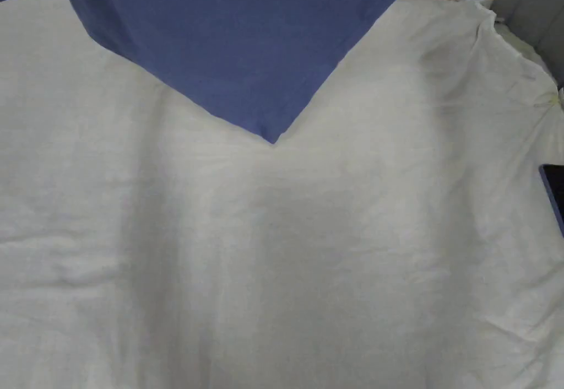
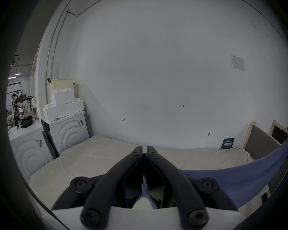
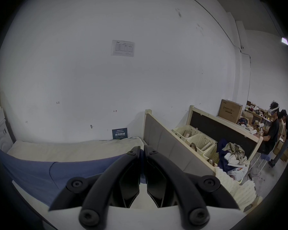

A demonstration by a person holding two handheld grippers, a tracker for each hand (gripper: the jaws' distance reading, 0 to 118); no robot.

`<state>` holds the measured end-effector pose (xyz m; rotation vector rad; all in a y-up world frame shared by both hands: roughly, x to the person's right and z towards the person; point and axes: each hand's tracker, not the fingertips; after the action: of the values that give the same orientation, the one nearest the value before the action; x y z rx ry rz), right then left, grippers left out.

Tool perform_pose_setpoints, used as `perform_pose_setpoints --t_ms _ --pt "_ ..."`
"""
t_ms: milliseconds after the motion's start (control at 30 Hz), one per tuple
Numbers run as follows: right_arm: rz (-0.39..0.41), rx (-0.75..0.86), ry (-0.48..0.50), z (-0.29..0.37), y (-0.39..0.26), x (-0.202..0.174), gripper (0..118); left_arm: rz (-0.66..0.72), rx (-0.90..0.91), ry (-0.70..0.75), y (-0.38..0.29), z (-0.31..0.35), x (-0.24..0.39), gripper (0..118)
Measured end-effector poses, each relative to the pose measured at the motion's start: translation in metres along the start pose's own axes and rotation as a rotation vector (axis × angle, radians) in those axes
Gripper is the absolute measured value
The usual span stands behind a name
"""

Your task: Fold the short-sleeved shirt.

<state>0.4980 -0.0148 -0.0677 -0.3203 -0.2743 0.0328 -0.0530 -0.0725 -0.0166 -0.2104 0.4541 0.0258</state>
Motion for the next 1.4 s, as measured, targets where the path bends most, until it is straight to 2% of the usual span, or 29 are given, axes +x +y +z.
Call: perform_pose_setpoints --t_ms 233,333,400,567,667,867,967,1100,1267,1333,1400 --pt "-0.004 -0.151 0.005 -0.044 -0.075 0.006 3 -0.035 -0.111 -0.024 -0.064 -0.016 0.015 0" --pt "-0.048 -0.231 0.032 -0.047 -0.12 0.012 3 -0.114 -0.207 -0.011 -0.106 -0.015 0.019 0" --pt "-0.045 -0.277 0.039 -0.047 -0.152 0.017 3 -0.146 -0.242 -0.021 -0.133 -0.002 0.017 0" --pt "-0.04 -0.414 0.055 -0.038 -0.245 0.039 3 -0.088 -0.383 -0.019 -0.205 0.028 -0.004 0" --pt "-0.069 -0.493 0.074 -0.028 -0.3 0.055 3 -0.064 -0.459 -0.022 -0.248 0.046 -0.021 0" --pt "-0.009 -0.622 0.091 0.005 -0.392 0.075 3 -0.101 -0.6 -0.011 -0.33 0.097 -0.048 0" --pt "-0.008 -0.649 0.093 0.023 -0.424 0.084 3 -0.041 -0.645 -0.015 -0.361 0.122 -0.066 0" --pt "0.007 -0.681 0.103 0.045 -0.451 0.093 3 -0.008 -0.674 0.0 -0.389 0.15 -0.08 0" --pt "0.127 -0.666 0.139 0.069 -0.467 0.098 3 0.034 -0.707 -0.009 -0.415 0.179 -0.096 0" --pt "0.165 -0.657 0.143 0.076 -0.47 0.1 3 0.019 -0.697 -0.025 -0.42 0.196 -0.099 0" --pt "0.164 -0.669 0.152 0.081 -0.474 0.104 3 -0.035 -0.705 -0.045 -0.427 0.207 -0.101 0"
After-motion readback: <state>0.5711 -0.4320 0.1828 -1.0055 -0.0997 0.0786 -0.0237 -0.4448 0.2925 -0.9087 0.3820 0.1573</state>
